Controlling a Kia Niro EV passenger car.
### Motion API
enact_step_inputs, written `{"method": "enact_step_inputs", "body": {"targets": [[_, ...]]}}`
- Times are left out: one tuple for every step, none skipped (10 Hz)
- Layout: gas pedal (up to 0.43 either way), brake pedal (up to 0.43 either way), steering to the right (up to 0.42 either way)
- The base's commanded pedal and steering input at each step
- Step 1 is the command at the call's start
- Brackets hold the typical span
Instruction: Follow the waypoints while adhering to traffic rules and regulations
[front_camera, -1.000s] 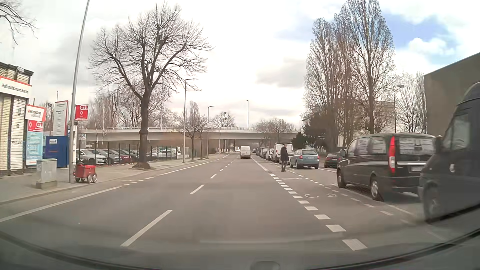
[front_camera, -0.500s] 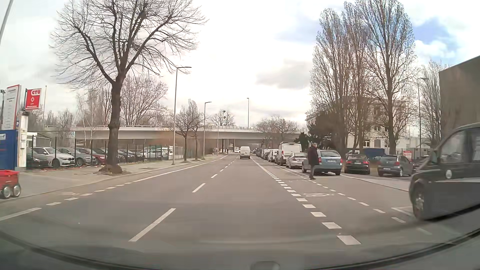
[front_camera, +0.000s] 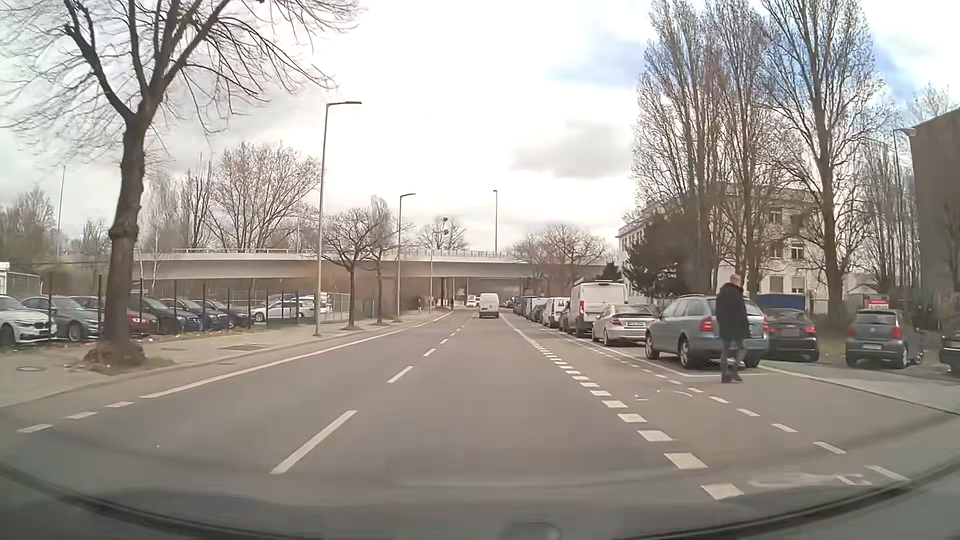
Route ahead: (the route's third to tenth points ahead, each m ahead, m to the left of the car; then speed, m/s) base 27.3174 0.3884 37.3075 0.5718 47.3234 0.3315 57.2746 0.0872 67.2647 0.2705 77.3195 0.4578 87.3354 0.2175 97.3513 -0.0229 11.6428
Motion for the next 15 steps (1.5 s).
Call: {"method": "enact_step_inputs", "body": {"targets": [[0.028, 0.0, 0.002], [0.028, 0.0, 0.002], [0.028, 0.0, 0.002], [0.028, 0.0, 0.001], [0.028, 0.0, 0.002], [0.028, 0.0, 0.002], [0.028, 0.0, 0.002], [0.028, 0.0, 0.002], [0.039, 0.0, 0.006], [0.039, 0.0, 0.006], [0.047, 0.0, 0.006], [0.059, 0.0, 0.005], [0.059, 0.0, 0.004], [0.059, 0.0, 0.004], [0.059, 0.0, 0.003]]}}
